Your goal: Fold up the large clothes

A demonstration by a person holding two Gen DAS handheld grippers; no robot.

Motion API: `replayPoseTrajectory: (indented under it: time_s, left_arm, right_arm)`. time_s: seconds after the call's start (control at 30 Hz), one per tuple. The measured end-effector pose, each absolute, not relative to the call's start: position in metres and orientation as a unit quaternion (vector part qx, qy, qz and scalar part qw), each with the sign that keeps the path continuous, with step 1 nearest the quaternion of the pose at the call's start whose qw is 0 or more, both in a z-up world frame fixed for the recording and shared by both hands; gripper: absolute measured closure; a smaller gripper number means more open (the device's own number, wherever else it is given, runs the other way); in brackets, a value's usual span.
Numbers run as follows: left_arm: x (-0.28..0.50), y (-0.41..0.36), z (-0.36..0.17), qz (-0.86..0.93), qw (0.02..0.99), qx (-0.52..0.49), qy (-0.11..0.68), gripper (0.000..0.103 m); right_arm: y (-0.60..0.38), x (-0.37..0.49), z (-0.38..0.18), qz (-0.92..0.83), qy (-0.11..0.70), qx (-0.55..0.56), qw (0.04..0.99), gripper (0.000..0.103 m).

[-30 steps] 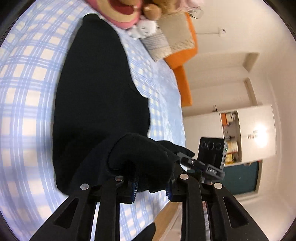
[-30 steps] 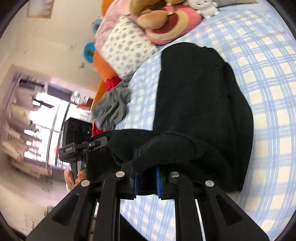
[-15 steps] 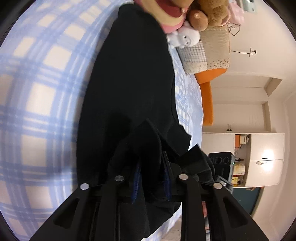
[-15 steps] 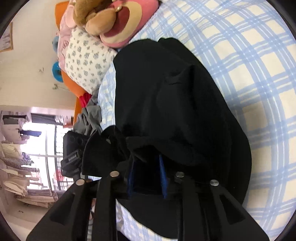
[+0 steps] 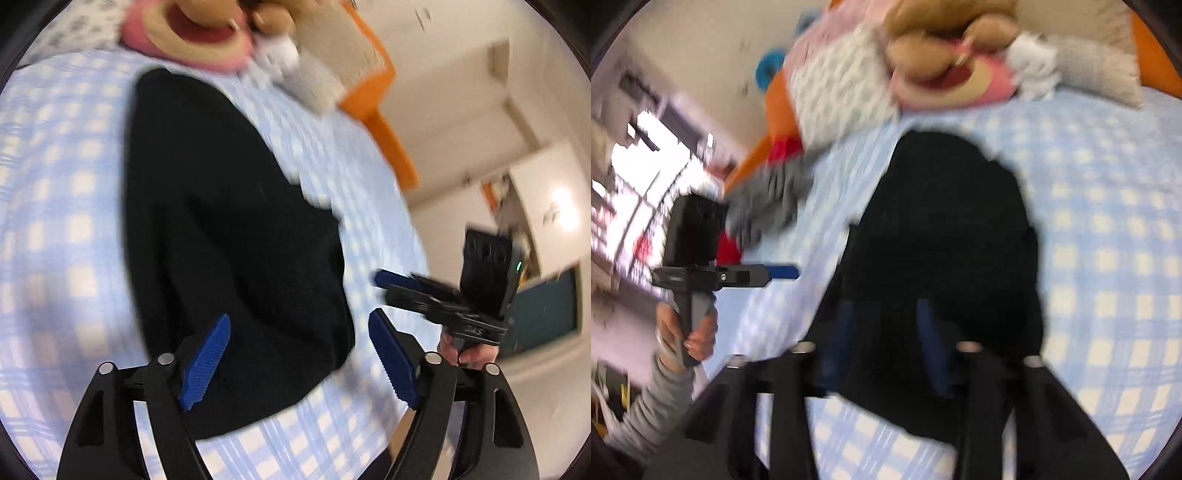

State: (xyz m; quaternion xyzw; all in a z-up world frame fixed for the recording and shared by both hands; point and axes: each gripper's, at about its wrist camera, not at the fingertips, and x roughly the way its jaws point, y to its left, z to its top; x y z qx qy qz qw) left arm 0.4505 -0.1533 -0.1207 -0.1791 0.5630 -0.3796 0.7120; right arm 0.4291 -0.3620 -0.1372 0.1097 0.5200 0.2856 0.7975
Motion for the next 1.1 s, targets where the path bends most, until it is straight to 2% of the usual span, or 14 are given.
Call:
replayPoseTrajectory:
  time_s: [0.13,0.27,0.4,0.47,0.5,0.53,0.57,0.6,0.63,0.67,0.83,0.93,1.1]
  left_arm:
    - [0.441,-0.174,-0.154,-0.358,0.716,-0.125,0.587,0.031]
    - [0.449,-0.170,-0.185,-0.330,0.714,-0.115,0.606,0.046]
    - [0.455,-0.158,-0.199,-0.332,0.712,-0.127,0.606,0.055]
    - [0.454,-0.149,-0.196,-0.338,0.706,-0.141,0.607,0.055]
    - [0.452,-0.143,-0.191,-0.342,0.705,-0.149,0.604,0.055]
    - [0.449,-0.136,-0.181,-0.349,0.706,-0.154,0.596,0.053]
    - [0.446,-0.131,-0.173,-0.353,0.710,-0.156,0.589,0.048]
    - [0.442,-0.126,-0.165,-0.357,0.714,-0.156,0.582,0.042]
    - [0.435,-0.115,-0.154,-0.355,0.722,-0.152,0.574,0.026]
    - [0.430,-0.109,-0.148,-0.347,0.731,-0.144,0.570,0.013]
    - [0.405,-0.075,-0.150,-0.327,0.728,-0.130,0.589,0.012]
    - [0.406,-0.071,-0.171,-0.309,0.719,-0.134,0.608,0.012]
    - [0.409,-0.060,-0.210,-0.330,0.668,-0.214,0.632,0.012]
  right_arm:
    - [-0.343,0.429,-0.167,0.266,0.530,0.070,0.802,0.076]
    - [-0.338,0.438,-0.187,0.233,0.530,0.043,0.814,0.078]
    - [-0.332,0.448,-0.213,0.212,0.533,0.016,0.819,0.078]
    - [-0.333,0.449,-0.212,0.213,0.531,0.022,0.820,0.076]
    - [-0.334,0.449,-0.210,0.215,0.532,0.023,0.819,0.068]
    - [-0.336,0.447,-0.204,0.215,0.532,0.023,0.818,0.048]
    - [-0.339,0.447,-0.197,0.216,0.530,0.021,0.820,0.036]
    - [-0.342,0.442,-0.188,0.221,0.523,0.020,0.823,0.020]
    - [-0.347,0.438,-0.179,0.231,0.515,0.024,0.825,0.014]
    - [-0.356,0.431,-0.168,0.239,0.510,0.036,0.826,0.013]
    - [-0.418,0.416,-0.154,0.242,0.536,0.134,0.798,0.006]
    - [-0.449,0.411,-0.173,0.229,0.562,0.188,0.772,0.006]
    - [-0.481,0.412,-0.220,0.214,0.593,0.286,0.722,0.006]
